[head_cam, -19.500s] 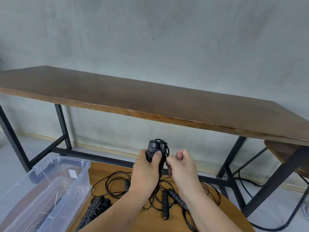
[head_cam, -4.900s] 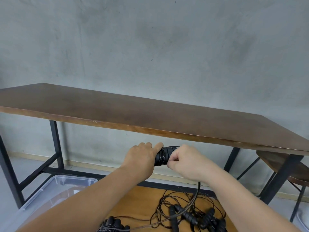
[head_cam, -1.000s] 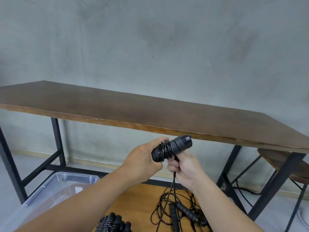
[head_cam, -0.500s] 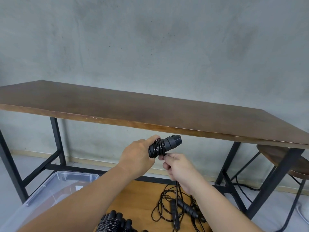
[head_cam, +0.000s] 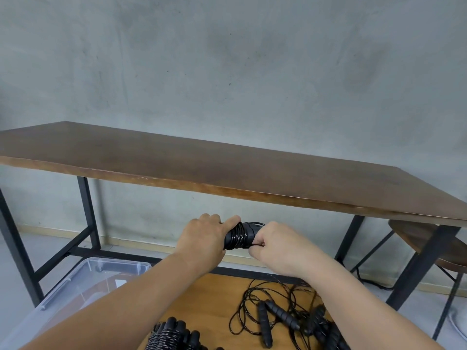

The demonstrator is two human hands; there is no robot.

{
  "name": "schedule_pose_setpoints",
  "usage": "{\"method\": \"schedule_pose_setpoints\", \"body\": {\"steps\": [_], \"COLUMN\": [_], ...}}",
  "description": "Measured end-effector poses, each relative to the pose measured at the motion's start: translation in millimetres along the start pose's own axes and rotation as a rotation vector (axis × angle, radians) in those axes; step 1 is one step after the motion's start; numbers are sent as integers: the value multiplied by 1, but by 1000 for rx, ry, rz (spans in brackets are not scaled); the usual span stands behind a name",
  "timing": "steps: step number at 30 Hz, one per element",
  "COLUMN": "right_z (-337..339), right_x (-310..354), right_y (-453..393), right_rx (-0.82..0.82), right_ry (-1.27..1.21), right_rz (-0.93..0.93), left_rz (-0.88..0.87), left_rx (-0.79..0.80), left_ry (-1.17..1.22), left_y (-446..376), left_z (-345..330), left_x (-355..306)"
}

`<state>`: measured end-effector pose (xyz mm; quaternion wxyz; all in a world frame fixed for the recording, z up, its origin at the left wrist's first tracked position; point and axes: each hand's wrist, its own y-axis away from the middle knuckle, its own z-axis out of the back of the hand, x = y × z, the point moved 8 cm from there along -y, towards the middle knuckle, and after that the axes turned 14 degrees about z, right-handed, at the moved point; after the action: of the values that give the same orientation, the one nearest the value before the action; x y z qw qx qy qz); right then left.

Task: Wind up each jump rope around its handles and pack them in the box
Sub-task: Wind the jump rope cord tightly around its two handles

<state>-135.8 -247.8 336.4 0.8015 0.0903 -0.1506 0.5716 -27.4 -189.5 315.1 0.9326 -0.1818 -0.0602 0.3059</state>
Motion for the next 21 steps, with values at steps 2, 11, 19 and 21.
{"method": "schedule_pose_setpoints", "body": {"steps": [2,11,19,21], "right_z": [12,42,50,47], "right_x": [5,9,6,4], "right_y": [0,-5,-9,-9], "right_rx": [25,117,180,170], "right_ry": [35,-37,-253,-364], "right_rz": [19,118,225,257], "left_rz": [-29,-176,-266,-277], "left_rx": [4,53,141,151], "left_ry": [23,138,335,369], "left_y": [3,13,26,30], "left_z": [2,13,23,28], "left_x": [2,-4,-8,-7]}}
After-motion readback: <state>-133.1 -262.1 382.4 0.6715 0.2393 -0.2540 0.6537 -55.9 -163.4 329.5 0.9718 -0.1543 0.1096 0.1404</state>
